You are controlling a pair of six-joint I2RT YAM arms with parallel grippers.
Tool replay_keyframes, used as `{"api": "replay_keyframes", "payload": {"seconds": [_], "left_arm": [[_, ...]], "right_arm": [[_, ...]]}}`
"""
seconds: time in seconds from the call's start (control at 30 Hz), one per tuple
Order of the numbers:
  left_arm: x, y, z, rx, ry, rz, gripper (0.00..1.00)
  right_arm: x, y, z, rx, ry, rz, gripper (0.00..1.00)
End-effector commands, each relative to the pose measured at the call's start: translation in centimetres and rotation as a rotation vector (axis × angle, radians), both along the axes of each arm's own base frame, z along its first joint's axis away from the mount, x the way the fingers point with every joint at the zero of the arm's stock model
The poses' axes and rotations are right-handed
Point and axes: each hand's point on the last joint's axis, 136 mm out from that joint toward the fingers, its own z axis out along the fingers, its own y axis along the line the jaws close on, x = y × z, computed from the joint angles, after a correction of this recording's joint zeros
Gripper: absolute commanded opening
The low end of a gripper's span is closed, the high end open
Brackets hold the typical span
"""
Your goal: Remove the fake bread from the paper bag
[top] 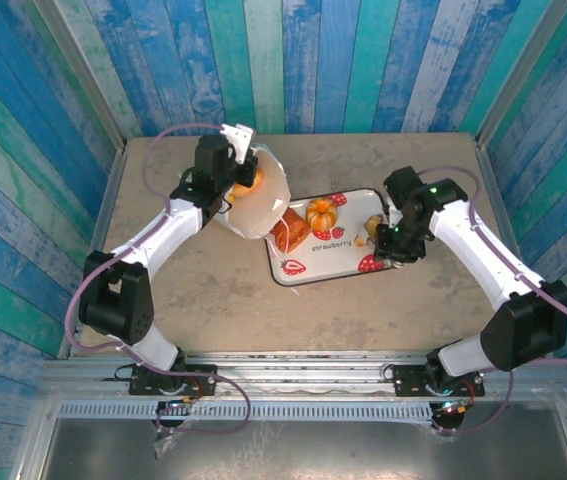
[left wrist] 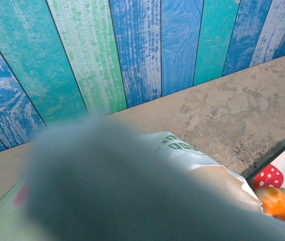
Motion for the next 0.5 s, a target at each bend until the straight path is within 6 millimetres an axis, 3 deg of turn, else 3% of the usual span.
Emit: {"api": "replay_keyframes", "payload": {"seconds": [0.0, 0.47], "left_arm": [[-1.3, 0.2, 3.2, -0.019, -0.065, -0.014, 0.0], [-1.3, 0.2, 3.5, -0.019, -0.067, -0.015, 0.0]], "right_arm": [[1.3, 1.3, 0.9, 0.071, -0.039, 0.018, 0.43], [4.3, 3.9, 1.1, 0.172, -0.077, 0.035, 0.41]]}}
